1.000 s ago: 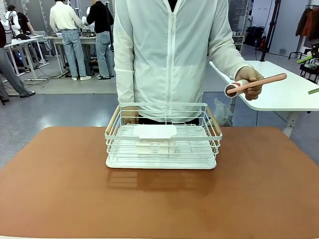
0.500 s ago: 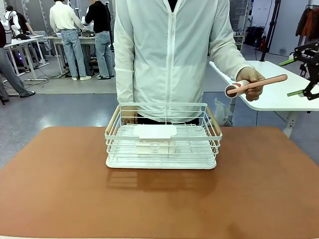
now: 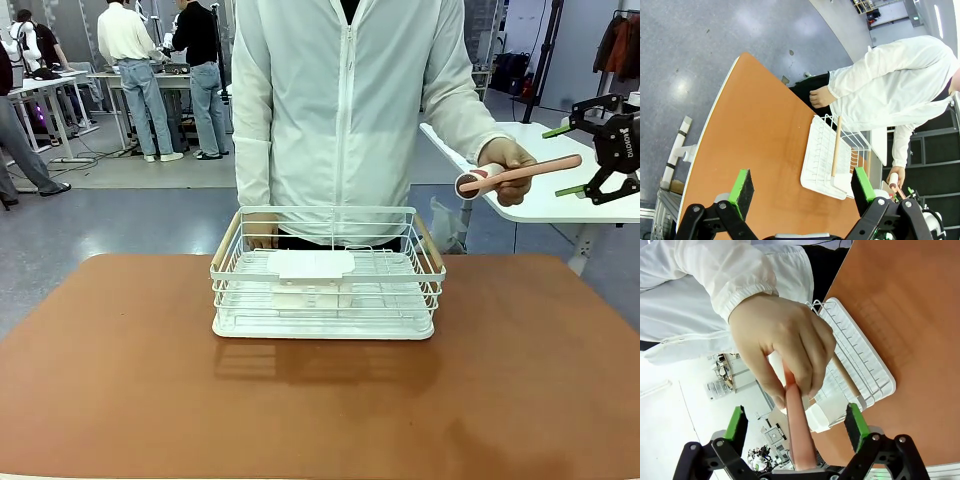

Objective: Clean the table.
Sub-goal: Pick up the Lint Roller when the human hands it over.

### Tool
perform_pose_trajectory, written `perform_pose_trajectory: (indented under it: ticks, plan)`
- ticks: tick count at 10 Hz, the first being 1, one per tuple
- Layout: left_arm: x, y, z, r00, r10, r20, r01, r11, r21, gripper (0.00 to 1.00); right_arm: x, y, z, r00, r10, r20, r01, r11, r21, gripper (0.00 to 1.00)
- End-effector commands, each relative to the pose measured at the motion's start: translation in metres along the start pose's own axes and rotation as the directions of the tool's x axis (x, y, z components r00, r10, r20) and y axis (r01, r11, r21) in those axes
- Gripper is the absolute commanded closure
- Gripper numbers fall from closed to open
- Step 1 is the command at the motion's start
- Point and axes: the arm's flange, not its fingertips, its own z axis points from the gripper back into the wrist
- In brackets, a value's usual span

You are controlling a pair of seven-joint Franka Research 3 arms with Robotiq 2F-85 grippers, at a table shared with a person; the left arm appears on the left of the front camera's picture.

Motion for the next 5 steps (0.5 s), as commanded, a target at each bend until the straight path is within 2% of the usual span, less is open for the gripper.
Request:
perform_pose_trajectory:
  ticks: [1,2,5]
  plan:
    - [0.0023,0.0041,0.0005,1.0,-0.017,0.003,0.017,1.0,-0.024,0.0,0.0005,0.0004,-0.0157,1.0,0.012,0.015,-0.012,1.0,0.016,0.07]
    - [0.0023,0.0041,0.0005,1.0,-0.017,0.003,0.017,1.0,-0.024,0.0,0.0013,-0.0001,-0.0178,1.0,0.016,0.012,-0.016,1.0,0.018,0.19]
    - [0.0023,0.0041,0.0005,1.0,-0.017,0.003,0.017,1.0,-0.024,0.0,0.0025,-0.0021,-0.0219,1.0,0.011,0.009,-0.011,1.0,0.015,0.46]
